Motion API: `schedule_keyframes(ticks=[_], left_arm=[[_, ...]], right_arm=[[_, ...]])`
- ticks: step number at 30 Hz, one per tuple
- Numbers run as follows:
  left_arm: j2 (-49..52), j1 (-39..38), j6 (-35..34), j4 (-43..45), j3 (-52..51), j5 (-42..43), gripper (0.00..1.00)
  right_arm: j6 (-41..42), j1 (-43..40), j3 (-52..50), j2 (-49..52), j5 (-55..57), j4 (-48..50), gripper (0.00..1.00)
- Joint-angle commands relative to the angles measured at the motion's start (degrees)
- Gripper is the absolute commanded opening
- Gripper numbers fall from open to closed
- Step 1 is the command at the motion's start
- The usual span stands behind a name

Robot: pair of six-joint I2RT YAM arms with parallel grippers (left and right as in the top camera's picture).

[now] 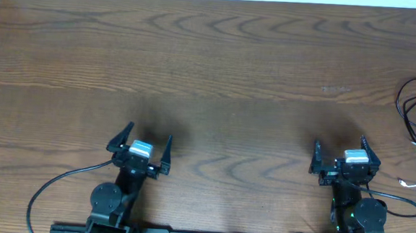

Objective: Untangle cables

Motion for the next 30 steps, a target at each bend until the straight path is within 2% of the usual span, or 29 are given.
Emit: schedule_keyframes(ticks=[1,11,14,16,30], left_arm=[[-0.50,0.28,-2.64,-4.28,-0.13,2.64,0.96],[-0.50,0.28,-4.83,-4.09,-0.13,2.10,0.95],[-0.50,0.28,-10.51,-4.28,-0.13,0.90,0.95],[-0.50,0.28,-11.80,-4.33,-0.13,0.94,0.95],[-0.50,0.28,-11.91,-4.15,-0.13,0.94,0.96]], right_arm=[[-0.79,-0.33,-0.07,-0.39,-0.35,-0.22,0.99],[-0.79,-0.33,-0.07,-0.39,-0.35,-0.22,0.99],[-0.79,-0.33,-0.07,-0.39,-0.35,-0.22,0.99],[-0.79,-0.33,-0.07,-0.39,-0.35,-0.22,0.99],[-0.79,-0.33,-0.07,-0.39,-0.35,-0.22,0.99]])
